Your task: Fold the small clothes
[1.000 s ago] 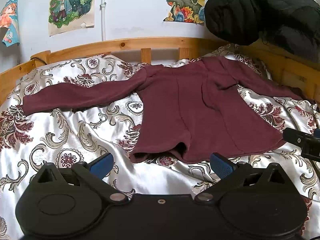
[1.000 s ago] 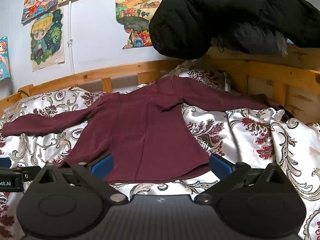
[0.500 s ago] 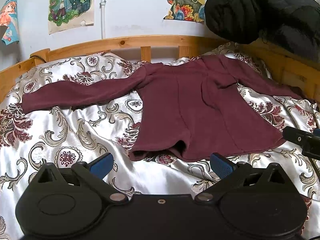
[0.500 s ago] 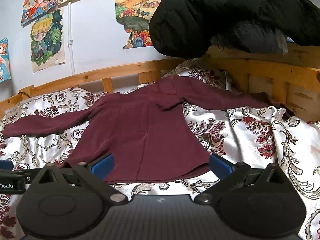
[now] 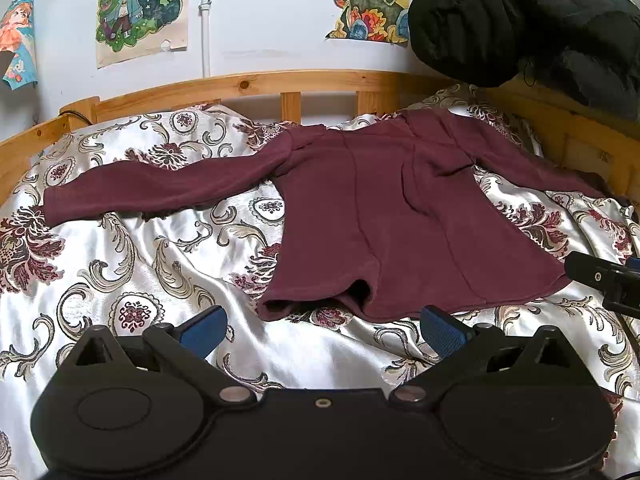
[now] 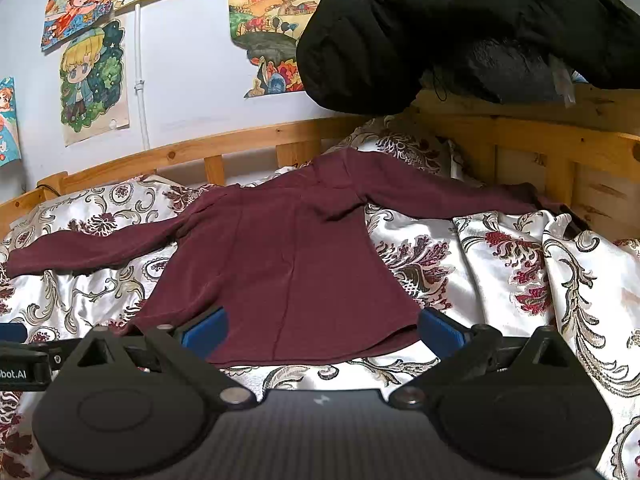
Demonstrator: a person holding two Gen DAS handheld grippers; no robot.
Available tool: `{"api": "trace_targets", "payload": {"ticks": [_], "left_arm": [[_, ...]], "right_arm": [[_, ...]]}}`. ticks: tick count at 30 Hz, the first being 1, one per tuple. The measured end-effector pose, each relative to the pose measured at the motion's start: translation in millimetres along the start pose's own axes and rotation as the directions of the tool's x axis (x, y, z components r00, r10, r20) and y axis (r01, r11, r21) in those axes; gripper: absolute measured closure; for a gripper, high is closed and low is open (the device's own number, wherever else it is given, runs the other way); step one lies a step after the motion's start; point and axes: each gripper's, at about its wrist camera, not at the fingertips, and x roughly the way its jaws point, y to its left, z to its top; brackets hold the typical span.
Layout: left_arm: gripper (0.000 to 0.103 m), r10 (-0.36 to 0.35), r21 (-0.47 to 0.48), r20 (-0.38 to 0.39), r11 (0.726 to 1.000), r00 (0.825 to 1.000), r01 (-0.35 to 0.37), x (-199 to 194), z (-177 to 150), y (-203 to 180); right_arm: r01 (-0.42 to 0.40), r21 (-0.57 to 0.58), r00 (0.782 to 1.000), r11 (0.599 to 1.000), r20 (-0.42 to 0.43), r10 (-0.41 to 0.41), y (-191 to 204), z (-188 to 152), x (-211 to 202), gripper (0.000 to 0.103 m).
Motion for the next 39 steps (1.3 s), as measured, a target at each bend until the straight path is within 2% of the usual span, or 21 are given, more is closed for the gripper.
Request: {"api": "trace_targets", "payload": {"ticks": [21, 27, 31, 34, 39], "left_arm": [[0.001, 0.008, -0.014, -0.003, 1.000, 1.000, -0.008, -1, 2, -1], [0.001, 0.019, 0.009, -0.017, 1.000, 1.000, -0.019, -1, 3, -6], [0.001, 0.025, 0.025, -0.030, 0.999, 0.999, -0.024, 3, 6, -12], [0.001, 0.023, 0.054, -0.033, 0.998, 0.999, -0.021, 6, 9, -20], [0.001, -0.008, 0.147, -0.084, 0.989, 0.996, 0.020, 24, 33, -33]], "right_arm": [[0.000, 0.038, 1.000, 0.999, -0.016, 0.001, -6, 2, -5, 0.000], [0.005, 0.069, 1.000, 0.998, -0.031, -0.003, -10, 4, -9, 0.000], [0.020, 0.105, 0.999, 0.994, -0.028, -0.017, -16, 7, -12, 0.000], [0.086, 0.140, 0.996, 0.986, -0.039, -0.081, -22, 12, -18, 0.000], [0.118, 0.277, 0.993, 0.954, -0.031, -0.114, -57, 27, -25, 0.000]]}}
